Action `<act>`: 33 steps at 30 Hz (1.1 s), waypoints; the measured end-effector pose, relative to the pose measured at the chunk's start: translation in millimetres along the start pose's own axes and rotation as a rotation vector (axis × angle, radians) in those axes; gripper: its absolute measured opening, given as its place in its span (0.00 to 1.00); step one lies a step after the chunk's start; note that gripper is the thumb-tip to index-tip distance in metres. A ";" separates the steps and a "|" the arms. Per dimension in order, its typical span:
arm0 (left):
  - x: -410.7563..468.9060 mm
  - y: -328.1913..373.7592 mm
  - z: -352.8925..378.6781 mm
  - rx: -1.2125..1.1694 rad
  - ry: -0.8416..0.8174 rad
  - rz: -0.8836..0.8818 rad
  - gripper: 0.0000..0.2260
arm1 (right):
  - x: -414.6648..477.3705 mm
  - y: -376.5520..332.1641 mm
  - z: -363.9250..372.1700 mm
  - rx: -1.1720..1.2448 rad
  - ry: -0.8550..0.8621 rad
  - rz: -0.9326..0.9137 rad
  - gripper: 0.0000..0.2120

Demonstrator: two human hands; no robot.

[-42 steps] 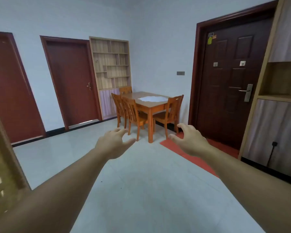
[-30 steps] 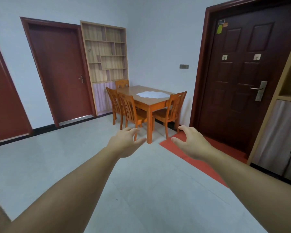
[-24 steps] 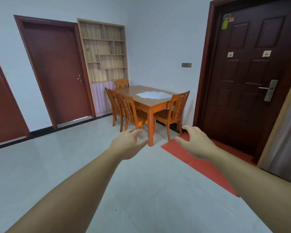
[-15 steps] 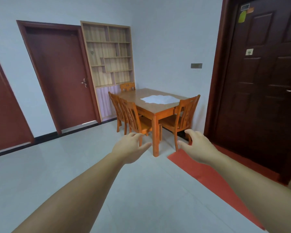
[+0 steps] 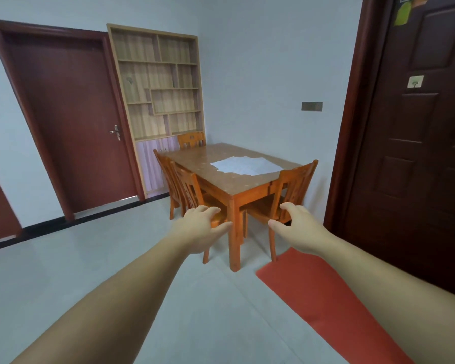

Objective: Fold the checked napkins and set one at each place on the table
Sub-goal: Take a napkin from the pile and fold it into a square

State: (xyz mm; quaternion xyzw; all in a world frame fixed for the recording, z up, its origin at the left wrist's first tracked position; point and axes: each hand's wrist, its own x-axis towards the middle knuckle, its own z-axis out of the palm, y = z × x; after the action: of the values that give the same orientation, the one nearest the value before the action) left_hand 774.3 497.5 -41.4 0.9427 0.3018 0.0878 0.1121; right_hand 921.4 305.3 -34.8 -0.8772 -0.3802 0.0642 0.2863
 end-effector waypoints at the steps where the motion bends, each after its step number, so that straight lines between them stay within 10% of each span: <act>1: 27.2 -2.1 6.8 0.000 0.006 0.001 0.33 | 24.5 6.5 2.2 -0.004 -0.005 0.001 0.32; 33: 766.0 81.1 104.1 0.050 -0.041 -0.011 0.32 | 758.3 246.0 -58.1 -0.008 -0.016 -0.057 0.32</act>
State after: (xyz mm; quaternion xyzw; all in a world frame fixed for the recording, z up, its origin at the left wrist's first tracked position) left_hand 1457.8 867.6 -44.9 0.9452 0.3064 0.0601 0.0953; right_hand 1628.5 678.0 -42.7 -0.8664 -0.4077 0.0614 0.2816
